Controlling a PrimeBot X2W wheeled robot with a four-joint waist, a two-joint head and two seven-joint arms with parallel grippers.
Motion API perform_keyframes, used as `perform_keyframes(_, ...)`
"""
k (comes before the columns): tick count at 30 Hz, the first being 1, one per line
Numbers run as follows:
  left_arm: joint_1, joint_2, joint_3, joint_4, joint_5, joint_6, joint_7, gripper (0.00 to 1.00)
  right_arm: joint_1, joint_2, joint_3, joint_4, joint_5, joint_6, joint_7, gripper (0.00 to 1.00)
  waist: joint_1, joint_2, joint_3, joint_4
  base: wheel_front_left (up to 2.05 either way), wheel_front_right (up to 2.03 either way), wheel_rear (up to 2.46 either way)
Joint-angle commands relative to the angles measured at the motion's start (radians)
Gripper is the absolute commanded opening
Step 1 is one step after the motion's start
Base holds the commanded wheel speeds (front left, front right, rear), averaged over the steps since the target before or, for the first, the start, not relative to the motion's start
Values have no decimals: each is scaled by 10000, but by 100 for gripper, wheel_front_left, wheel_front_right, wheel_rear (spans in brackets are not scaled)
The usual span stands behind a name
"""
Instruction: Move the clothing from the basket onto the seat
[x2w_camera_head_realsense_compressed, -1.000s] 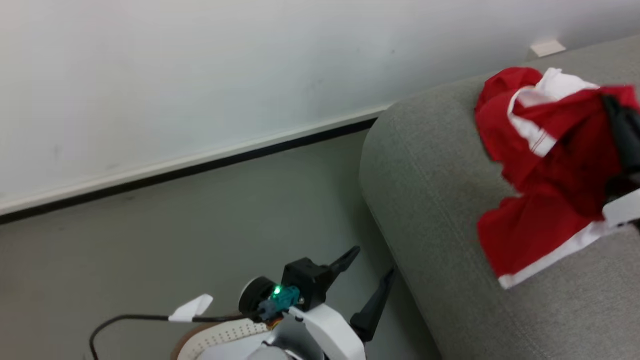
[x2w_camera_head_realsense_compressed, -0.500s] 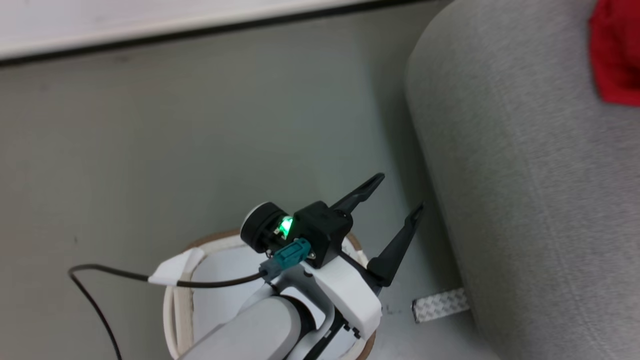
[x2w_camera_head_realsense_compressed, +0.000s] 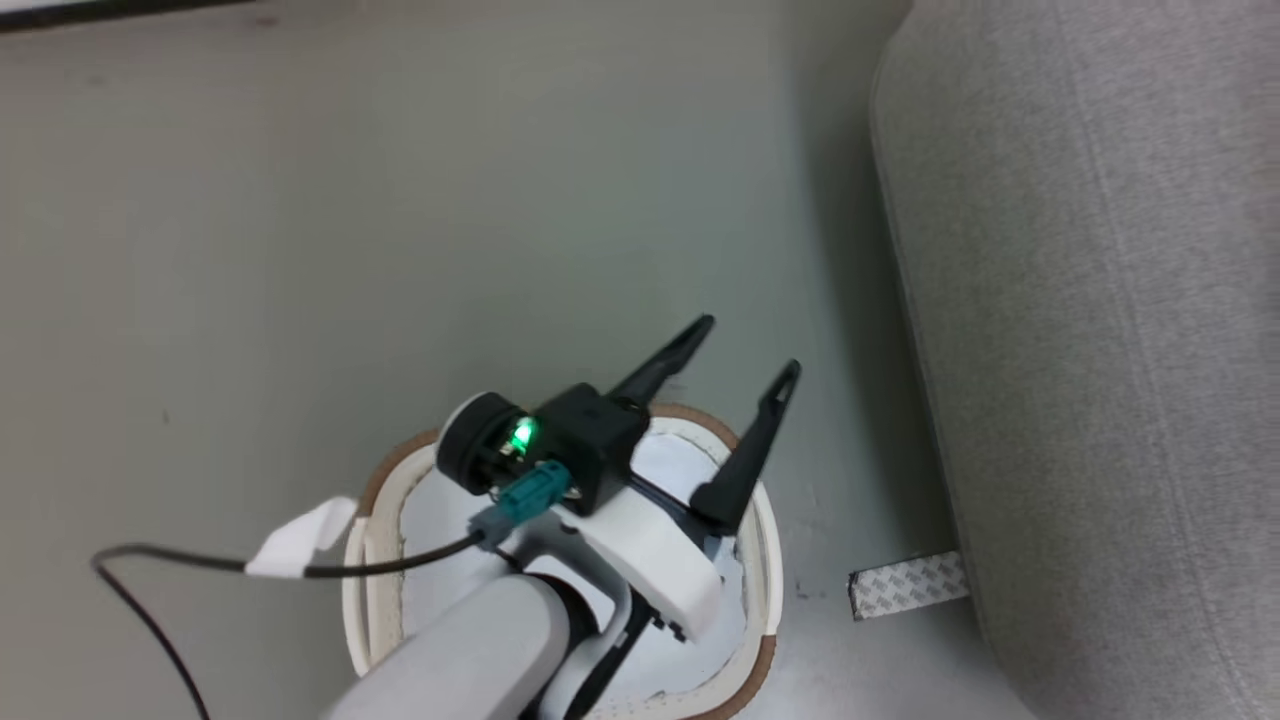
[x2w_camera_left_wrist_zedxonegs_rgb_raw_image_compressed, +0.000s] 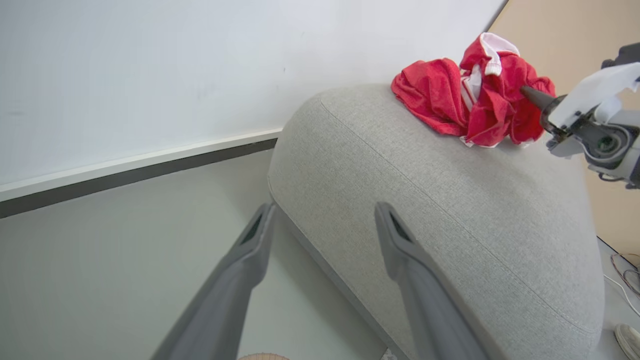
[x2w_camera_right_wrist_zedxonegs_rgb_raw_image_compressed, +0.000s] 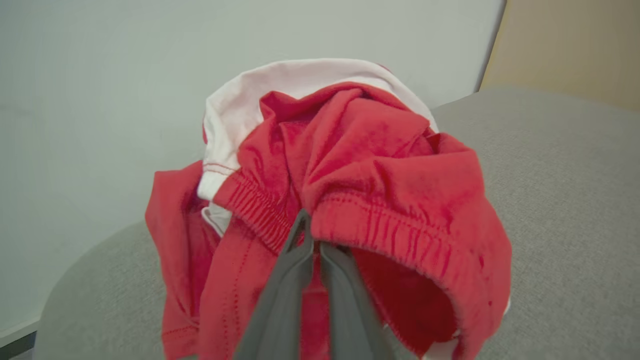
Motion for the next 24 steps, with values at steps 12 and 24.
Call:
perform_keyframes(12,1303,254,1185,1243,-476,853,-2034,100,3753,2028,569,-4458,-1139,-26,-25,100,-3,0,-2442,-231,0,0,0)
perform_keyframes(24,3691,241,2816,2778,-710,1338,-2986,100,7434,3154,2005,-7166,-2674,-26,-27,100,-3,0,-4792,866,0,0,0)
